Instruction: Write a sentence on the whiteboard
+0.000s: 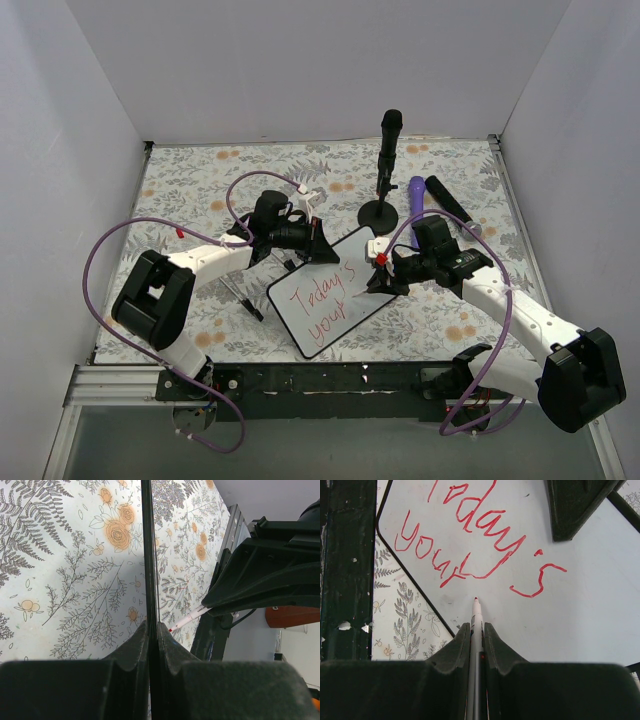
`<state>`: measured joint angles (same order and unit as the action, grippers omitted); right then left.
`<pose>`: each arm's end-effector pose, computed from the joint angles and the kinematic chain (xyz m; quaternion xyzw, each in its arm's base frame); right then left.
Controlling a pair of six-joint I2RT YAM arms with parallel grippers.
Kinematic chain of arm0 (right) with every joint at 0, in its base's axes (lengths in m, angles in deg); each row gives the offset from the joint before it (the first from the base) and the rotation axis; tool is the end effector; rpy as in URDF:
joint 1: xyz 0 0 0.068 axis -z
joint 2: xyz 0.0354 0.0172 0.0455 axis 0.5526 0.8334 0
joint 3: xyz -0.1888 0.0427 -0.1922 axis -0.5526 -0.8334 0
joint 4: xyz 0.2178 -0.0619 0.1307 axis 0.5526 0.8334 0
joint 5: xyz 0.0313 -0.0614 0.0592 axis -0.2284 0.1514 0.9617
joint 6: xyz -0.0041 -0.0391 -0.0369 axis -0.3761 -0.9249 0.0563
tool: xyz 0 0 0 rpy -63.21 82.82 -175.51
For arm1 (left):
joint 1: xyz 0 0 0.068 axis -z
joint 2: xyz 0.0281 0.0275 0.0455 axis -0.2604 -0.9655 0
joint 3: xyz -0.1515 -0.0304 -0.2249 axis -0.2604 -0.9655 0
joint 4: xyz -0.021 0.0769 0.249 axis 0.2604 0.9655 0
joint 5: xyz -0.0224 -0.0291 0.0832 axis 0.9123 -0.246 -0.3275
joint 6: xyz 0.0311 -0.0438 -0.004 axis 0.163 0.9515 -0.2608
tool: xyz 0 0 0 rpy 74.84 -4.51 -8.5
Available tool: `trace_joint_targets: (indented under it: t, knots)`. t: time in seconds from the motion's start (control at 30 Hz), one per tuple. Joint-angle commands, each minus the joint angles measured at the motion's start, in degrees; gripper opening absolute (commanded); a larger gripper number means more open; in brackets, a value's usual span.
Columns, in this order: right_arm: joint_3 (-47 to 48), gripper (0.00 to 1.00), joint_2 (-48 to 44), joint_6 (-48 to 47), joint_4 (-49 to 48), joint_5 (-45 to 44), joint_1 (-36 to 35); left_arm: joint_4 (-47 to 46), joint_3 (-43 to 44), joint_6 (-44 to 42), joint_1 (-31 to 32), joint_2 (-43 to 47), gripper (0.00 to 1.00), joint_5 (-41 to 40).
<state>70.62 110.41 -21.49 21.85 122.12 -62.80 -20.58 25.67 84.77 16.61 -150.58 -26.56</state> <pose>0.1814 0.1301 0.2412 -0.6229 0.6079 0.3010 0.3896 0.2747 -0.2006 0.2139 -0.0143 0.8284 -0.5580 0.0467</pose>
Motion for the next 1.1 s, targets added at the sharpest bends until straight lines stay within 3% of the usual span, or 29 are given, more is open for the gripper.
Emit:
trace_joint_targets:
  t: [0.0, 1.07]
  knots:
    - [-0.74, 0.01, -1.1, -0.02, -1.95, 1.28, 0.25, -2.86, -0.94, -4.99, 0.11, 3.41, 0.0, -0.31]
    - [-0.82, 0.01, -1.45, -1.6, -1.25, 2.16, 0.34, -2.68, -1.03, -4.99, 0.11, 3.59, 0.0, -0.4]
